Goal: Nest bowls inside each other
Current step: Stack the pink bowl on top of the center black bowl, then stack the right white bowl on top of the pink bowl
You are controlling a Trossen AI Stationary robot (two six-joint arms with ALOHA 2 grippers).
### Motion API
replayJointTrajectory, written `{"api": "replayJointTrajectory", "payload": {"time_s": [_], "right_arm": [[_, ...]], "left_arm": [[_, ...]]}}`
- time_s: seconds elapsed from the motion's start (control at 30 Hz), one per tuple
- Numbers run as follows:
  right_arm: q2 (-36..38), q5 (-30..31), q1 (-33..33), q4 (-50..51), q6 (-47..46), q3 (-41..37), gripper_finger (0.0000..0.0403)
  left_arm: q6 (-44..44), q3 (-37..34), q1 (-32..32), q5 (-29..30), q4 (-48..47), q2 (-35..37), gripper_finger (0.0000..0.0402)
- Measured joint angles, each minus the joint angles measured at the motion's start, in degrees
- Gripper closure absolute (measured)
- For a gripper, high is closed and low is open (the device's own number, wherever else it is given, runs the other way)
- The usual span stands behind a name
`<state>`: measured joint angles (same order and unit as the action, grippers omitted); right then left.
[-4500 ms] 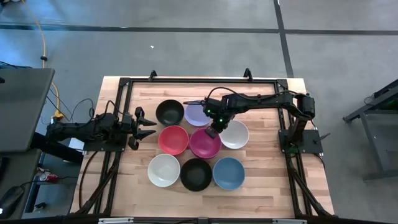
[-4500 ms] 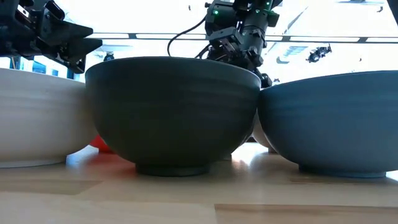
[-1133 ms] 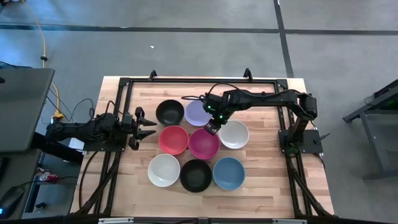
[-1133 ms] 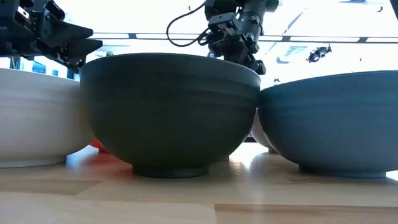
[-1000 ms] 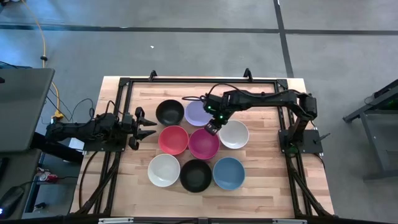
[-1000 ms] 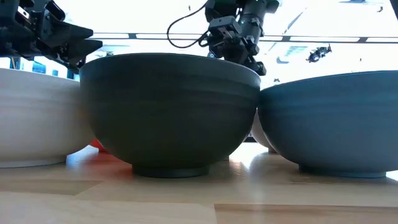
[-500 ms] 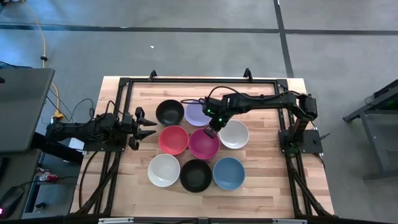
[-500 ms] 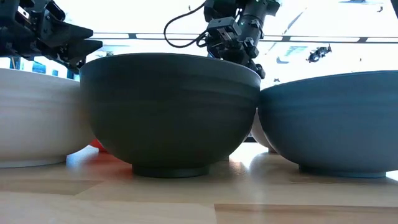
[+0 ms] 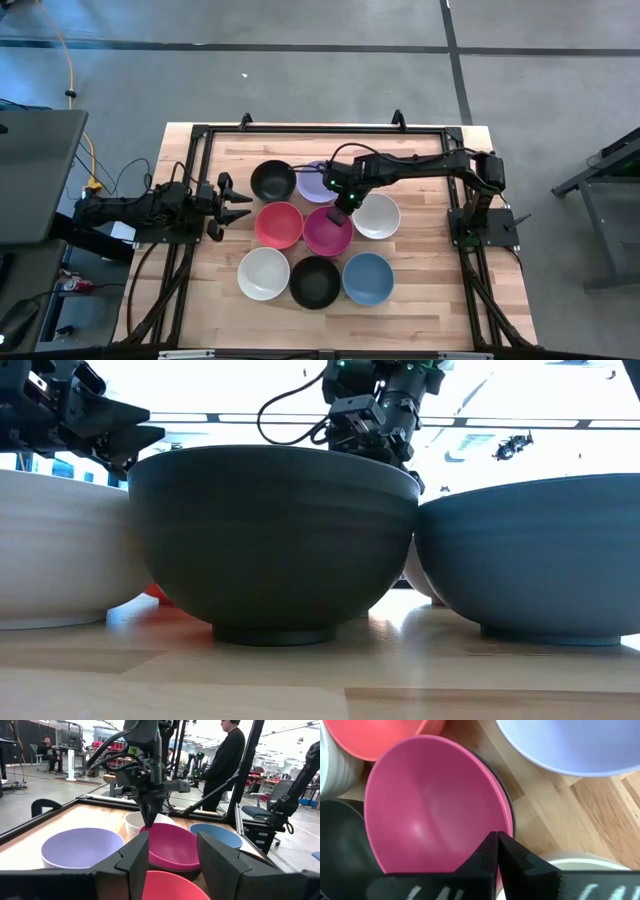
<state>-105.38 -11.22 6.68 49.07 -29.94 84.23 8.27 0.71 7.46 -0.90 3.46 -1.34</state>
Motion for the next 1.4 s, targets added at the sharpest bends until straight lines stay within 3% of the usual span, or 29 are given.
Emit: {"api": "replayJointTrajectory", "payload": {"time_s": [0.6,0.8,1.13,1.4], "right_arm": [[0.0,0.49,0.17,0.92,0.63,0.0,0.04],[2.34,-2.65,0.17,2.58,2.01,0.0,0.0384],[7.17,9.67,1.68,19.62,2.85,-0.16,0.0321],[7.06,10.94,3.18,22.12,1.93,-6.73,0.0318]], "left_arm": [[0.09,0.0,0.0,0.02,-0.26,0.0,0.0249],[0.09,0.0,0.0,0.02,-0.93,-0.02,0.0249],[0.75,0.0,0.0,-1.1,-1.41,-0.04,0.0249],[2.06,0.0,0.0,-1.05,-2.37,-0.71,0.0249]]}}
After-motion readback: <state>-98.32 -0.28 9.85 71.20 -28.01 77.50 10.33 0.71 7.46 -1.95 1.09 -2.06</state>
